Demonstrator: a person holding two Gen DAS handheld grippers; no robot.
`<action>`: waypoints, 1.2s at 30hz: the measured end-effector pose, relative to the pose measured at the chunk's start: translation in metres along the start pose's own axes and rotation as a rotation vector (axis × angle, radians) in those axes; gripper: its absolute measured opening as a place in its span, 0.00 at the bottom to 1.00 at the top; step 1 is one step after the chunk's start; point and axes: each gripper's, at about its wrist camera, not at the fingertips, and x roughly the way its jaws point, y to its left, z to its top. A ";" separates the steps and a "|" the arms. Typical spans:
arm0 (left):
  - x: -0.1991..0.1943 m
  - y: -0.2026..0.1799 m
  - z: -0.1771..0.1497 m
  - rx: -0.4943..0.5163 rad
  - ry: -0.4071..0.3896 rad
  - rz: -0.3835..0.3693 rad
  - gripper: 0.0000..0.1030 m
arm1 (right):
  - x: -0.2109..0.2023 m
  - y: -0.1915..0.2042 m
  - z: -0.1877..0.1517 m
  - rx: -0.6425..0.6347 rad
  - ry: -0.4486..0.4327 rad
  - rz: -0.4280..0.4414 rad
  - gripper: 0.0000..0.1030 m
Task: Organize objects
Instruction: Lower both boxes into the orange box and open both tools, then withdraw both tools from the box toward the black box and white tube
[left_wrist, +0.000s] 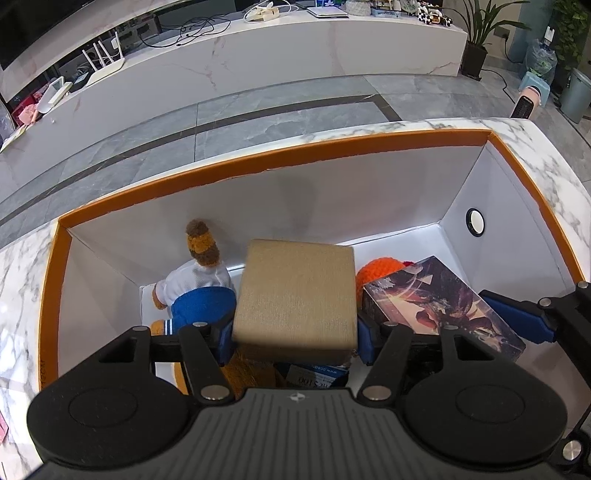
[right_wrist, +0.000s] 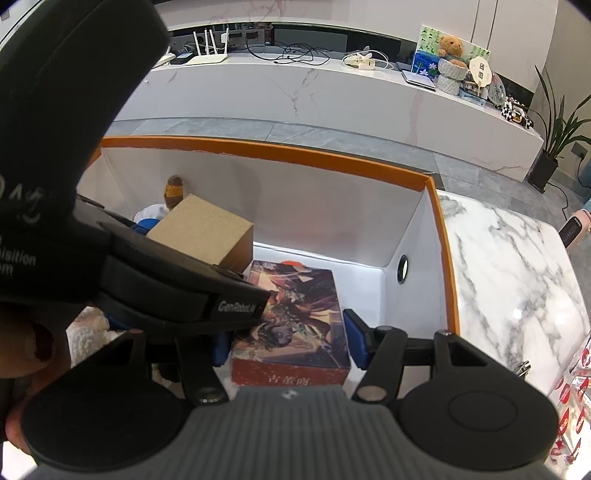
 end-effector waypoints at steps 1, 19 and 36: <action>-0.001 0.000 0.000 0.002 -0.003 0.005 0.76 | 0.000 0.000 0.000 0.000 0.000 0.000 0.60; -0.027 0.011 -0.004 -0.001 -0.074 0.025 0.87 | -0.023 0.002 0.002 -0.030 -0.041 -0.037 0.87; -0.062 0.009 -0.012 0.020 -0.133 0.031 0.87 | -0.064 0.004 0.010 -0.047 -0.080 -0.046 0.89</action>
